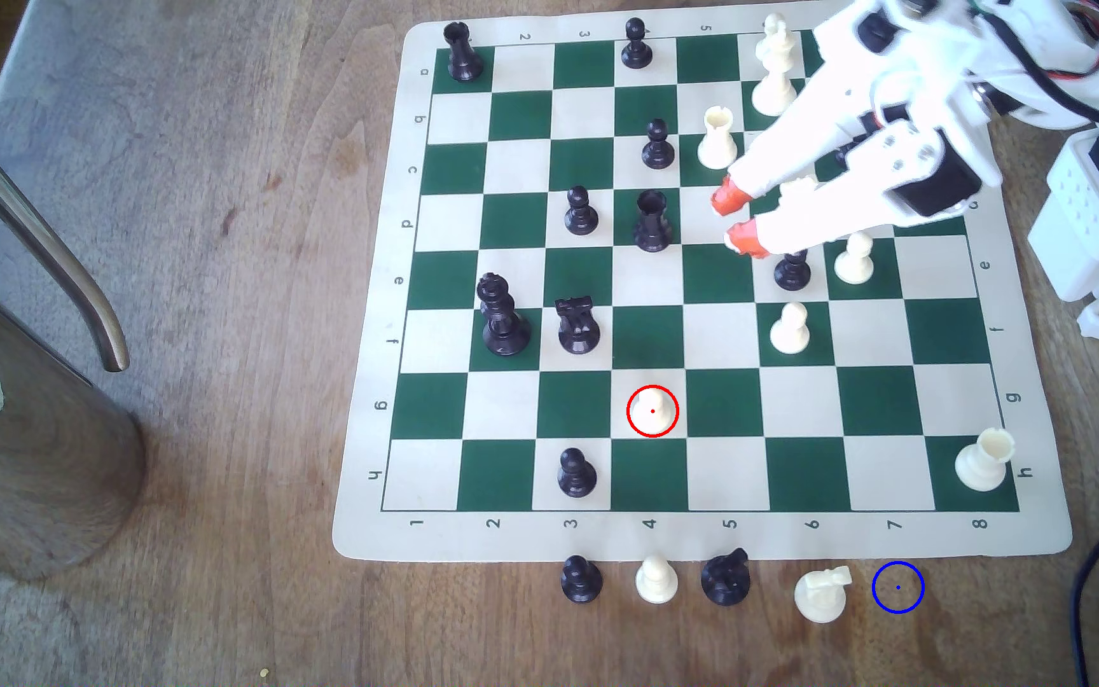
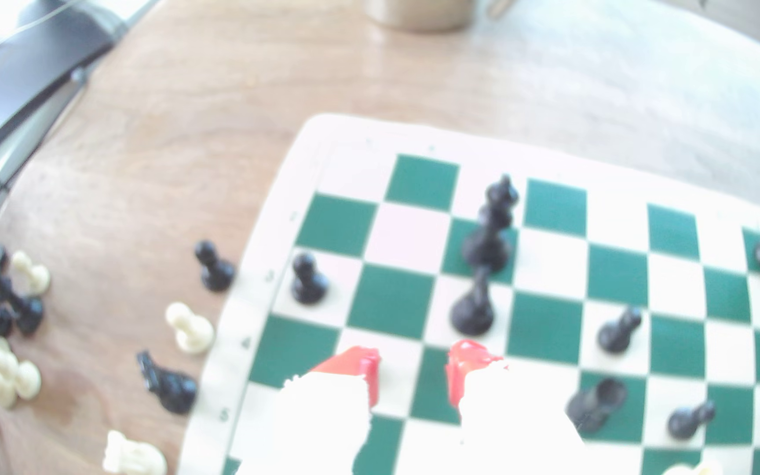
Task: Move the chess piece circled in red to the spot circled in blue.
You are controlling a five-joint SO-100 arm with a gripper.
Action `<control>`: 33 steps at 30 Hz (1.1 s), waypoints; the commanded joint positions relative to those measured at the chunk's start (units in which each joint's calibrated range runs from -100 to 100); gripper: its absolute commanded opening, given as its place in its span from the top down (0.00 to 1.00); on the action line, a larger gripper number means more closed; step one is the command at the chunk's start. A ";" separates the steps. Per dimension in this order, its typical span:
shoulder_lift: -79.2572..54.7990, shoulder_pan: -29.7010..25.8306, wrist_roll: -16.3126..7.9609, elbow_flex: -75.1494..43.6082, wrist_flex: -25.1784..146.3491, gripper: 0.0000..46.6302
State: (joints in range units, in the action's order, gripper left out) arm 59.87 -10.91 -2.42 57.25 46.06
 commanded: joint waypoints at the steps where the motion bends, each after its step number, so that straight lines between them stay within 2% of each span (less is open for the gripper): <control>1: -5.96 0.55 -3.42 -11.20 4.15 0.71; 3: -8.42 0.24 -4.25 -13.73 5.95 0.70; 9: -21.92 -2.81 -9.82 -26.06 9.23 0.72; 15: -34.91 -4.38 -14.16 -34.77 11.27 0.73; 23: -46.71 -4.61 -15.92 -39.03 10.95 0.75; 33: -58.51 -5.32 -16.36 -48.73 11.27 0.71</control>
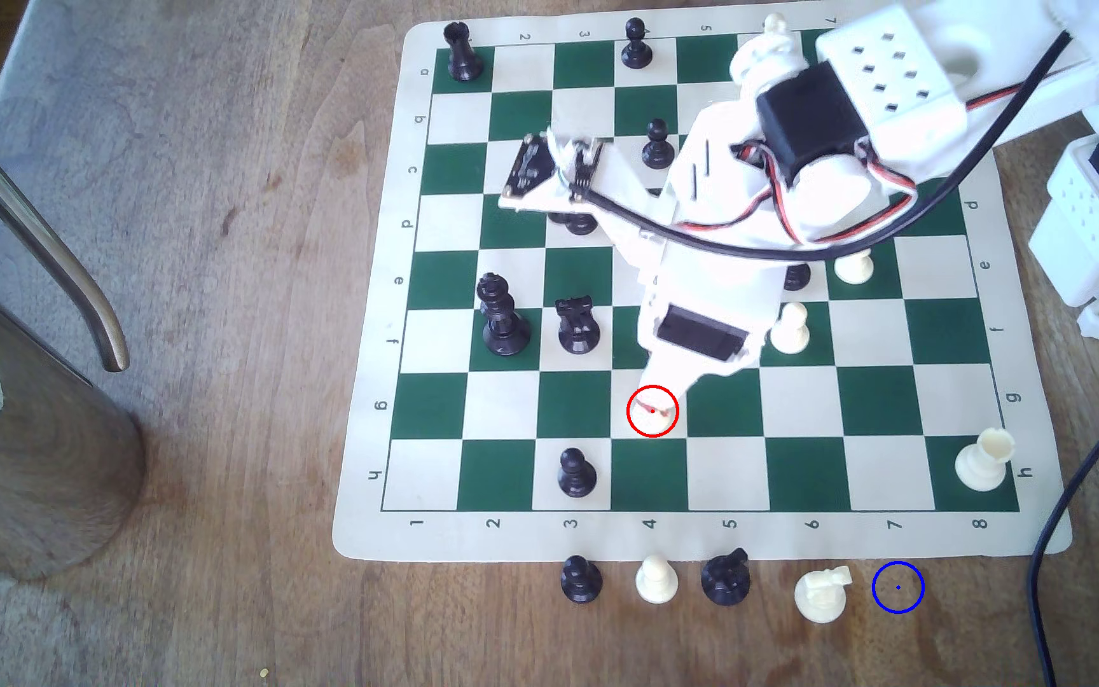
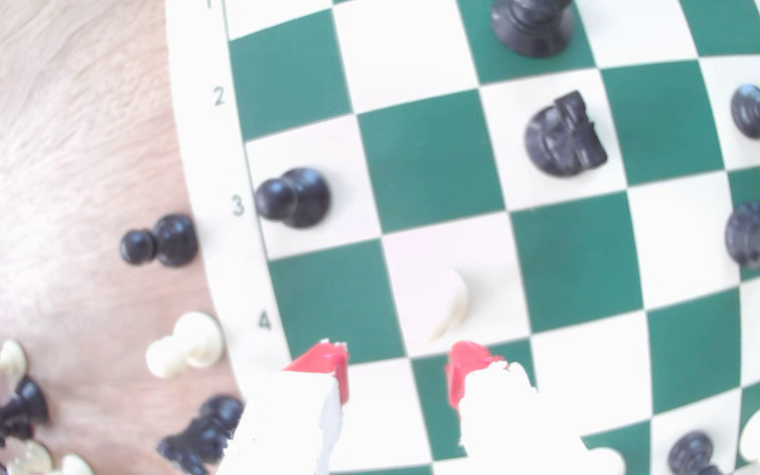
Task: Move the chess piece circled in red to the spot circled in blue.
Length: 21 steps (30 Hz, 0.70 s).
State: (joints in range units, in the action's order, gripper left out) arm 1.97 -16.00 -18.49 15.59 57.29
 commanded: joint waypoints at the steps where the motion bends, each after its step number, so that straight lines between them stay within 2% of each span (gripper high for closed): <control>1: -1.04 -0.15 -0.29 -7.34 0.04 0.71; 13: -3.92 2.04 0.88 -7.25 -0.04 0.64; 21: -6.55 2.04 1.12 -6.16 -0.78 0.65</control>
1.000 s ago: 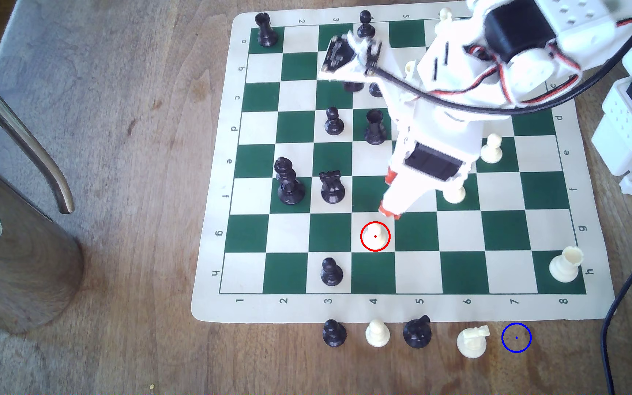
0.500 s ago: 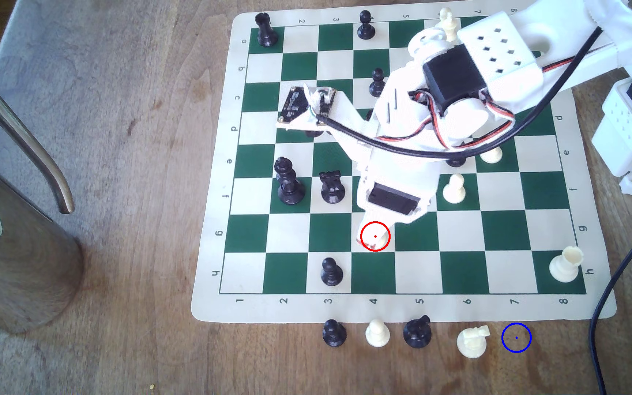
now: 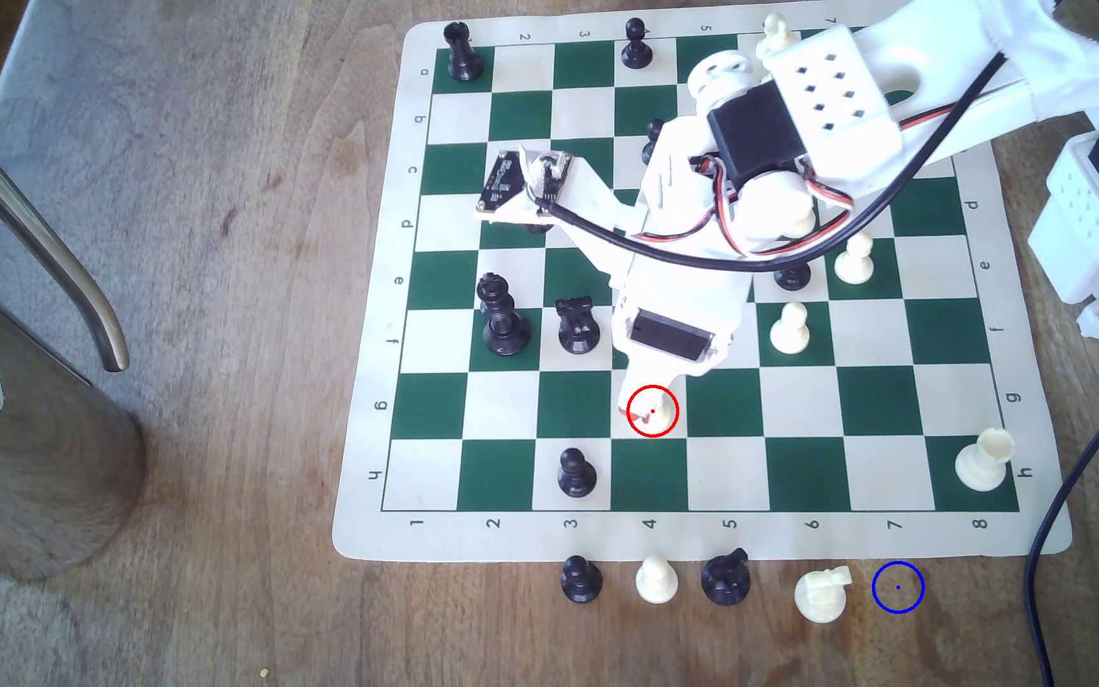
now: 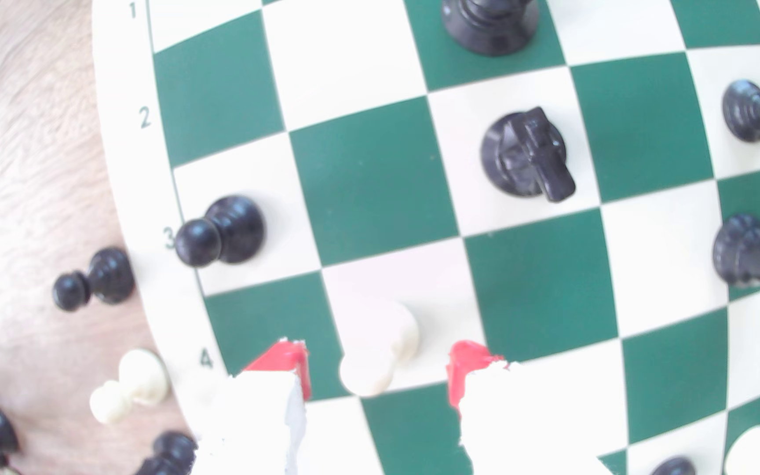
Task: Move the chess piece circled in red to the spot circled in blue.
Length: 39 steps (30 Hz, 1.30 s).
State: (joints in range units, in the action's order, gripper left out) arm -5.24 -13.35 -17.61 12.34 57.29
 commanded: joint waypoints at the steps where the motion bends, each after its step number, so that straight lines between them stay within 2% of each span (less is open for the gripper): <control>1: 0.48 -0.77 0.24 -2.73 -1.03 0.65; 39: -4.70 -1.87 0.05 -3.36 -3.65 0.73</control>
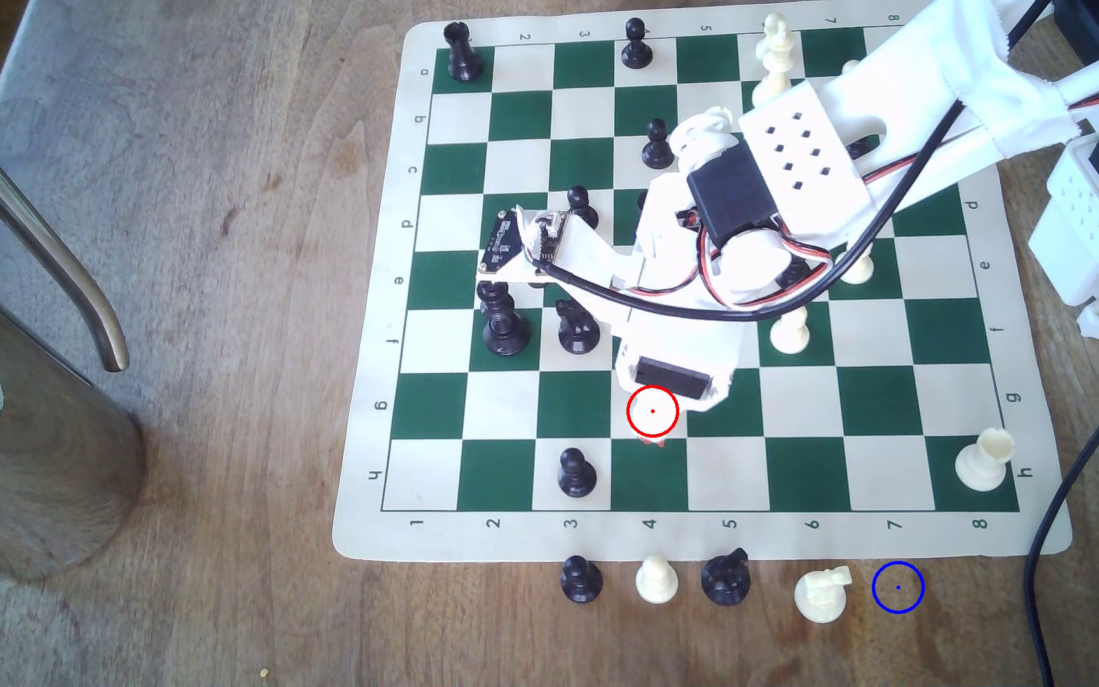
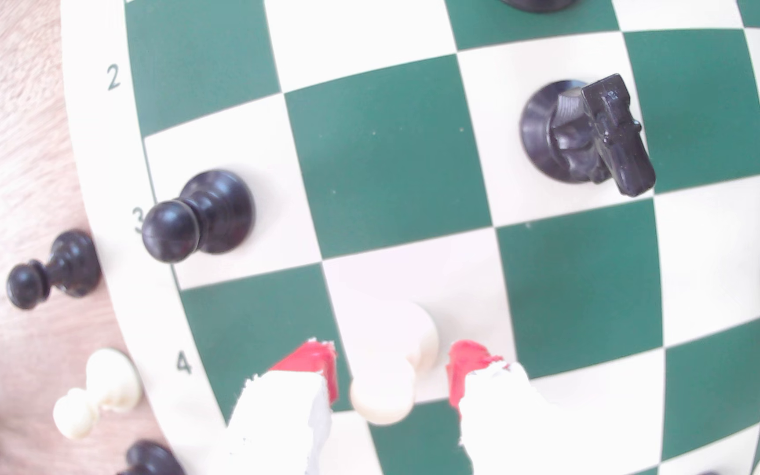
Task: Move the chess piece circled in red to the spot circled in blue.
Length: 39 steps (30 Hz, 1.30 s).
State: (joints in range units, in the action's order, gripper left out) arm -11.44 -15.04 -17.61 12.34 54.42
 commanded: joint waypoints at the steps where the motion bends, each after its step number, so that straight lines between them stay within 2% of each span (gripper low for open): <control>1: 1.42 -0.17 0.05 -3.36 -0.86 0.72; 6: 1.50 -0.01 -0.15 -3.36 -1.76 0.69; 10: 2.18 -0.01 -0.20 -3.36 -2.25 0.73; 11: 2.18 -0.01 -0.20 -3.36 -2.25 0.79; 13: 2.35 0.07 -0.10 -3.00 -2.25 0.99; 23: 4.90 -0.09 -0.24 -2.82 -1.68 0.99; 29: 16.36 0.22 -0.93 -2.36 1.60 0.99; 34: 30.11 -2.28 -1.56 5.25 4.96 1.00; 39: 40.89 -7.05 -3.61 17.40 5.69 1.00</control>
State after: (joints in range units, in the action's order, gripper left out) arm 18.64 -18.73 -19.95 24.54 59.92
